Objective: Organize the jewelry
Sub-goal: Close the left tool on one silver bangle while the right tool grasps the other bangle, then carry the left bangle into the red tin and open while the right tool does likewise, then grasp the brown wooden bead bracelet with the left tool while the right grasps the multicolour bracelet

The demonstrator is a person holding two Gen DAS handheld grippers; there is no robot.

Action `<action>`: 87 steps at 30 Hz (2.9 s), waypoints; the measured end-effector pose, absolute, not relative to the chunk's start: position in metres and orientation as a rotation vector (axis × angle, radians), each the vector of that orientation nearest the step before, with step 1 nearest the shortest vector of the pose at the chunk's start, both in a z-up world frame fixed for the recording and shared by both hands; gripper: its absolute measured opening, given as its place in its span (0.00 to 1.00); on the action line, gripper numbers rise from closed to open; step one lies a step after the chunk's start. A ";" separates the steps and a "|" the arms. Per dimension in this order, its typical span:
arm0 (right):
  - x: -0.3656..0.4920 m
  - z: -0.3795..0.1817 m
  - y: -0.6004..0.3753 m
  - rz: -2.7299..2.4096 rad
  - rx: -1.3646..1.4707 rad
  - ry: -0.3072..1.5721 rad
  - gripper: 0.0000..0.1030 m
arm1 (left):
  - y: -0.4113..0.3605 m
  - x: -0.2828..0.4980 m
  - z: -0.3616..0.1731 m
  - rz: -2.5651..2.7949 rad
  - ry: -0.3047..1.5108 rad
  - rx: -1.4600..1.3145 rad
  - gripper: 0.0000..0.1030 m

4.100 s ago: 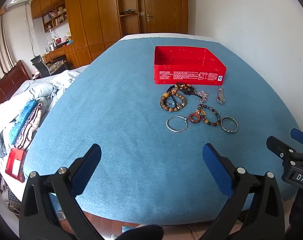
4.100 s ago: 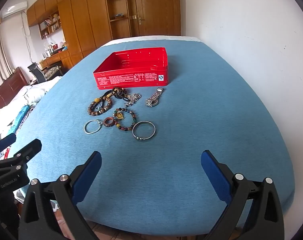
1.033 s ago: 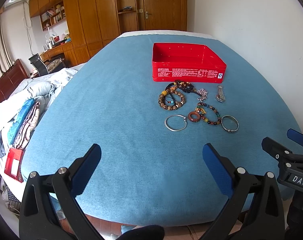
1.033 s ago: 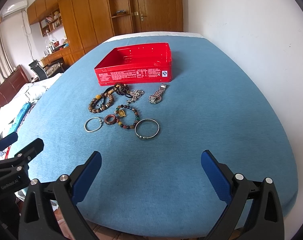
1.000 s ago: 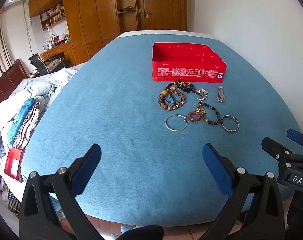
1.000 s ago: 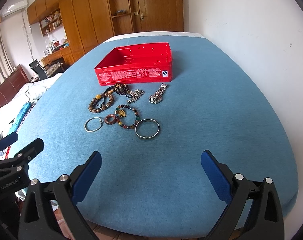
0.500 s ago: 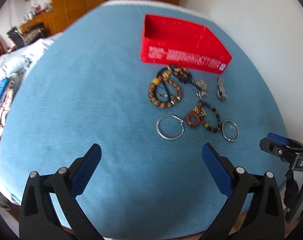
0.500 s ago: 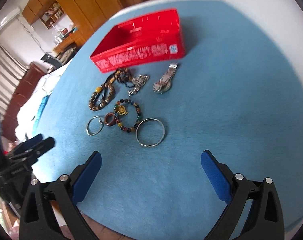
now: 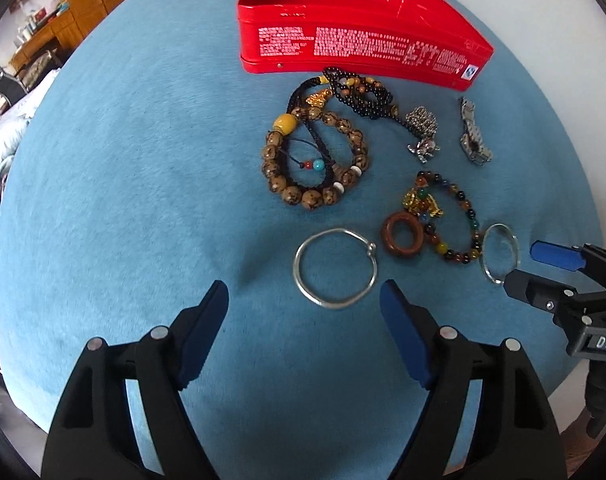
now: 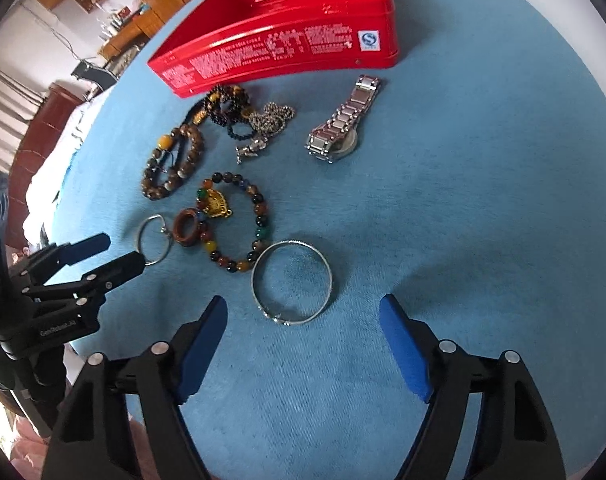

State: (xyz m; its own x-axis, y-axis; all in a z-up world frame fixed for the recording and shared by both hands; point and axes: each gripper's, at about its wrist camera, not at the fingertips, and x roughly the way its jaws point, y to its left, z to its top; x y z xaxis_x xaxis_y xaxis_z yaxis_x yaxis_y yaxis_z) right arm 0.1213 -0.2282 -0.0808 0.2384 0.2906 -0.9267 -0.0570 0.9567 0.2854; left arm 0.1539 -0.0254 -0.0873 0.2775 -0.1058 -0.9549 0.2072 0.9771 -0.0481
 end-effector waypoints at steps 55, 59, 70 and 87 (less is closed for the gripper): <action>0.344 -0.026 -0.199 0.192 0.156 1.088 0.48 | -0.082 0.354 -0.037 -0.267 1.119 0.050 0.47; 0.344 -0.033 -0.198 0.183 0.134 1.102 0.48 | -0.080 0.365 -0.044 -0.260 1.144 0.041 0.48; 0.329 -0.017 -0.204 0.181 0.141 1.055 0.51 | -0.065 0.346 -0.024 -0.277 1.091 0.027 0.58; 0.231 -0.033 -0.233 0.206 0.248 1.097 0.47 | -0.012 0.248 -0.051 -0.268 1.159 0.041 0.52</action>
State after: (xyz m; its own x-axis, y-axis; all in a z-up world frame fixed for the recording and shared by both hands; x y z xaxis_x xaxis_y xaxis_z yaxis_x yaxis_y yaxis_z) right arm 0.2312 -0.2326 -0.0334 0.4425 0.2857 -0.8500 -0.0420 0.9534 0.2986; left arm 0.2475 -0.0116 -0.0507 0.3717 -0.1884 -0.9090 0.2301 0.9673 -0.1064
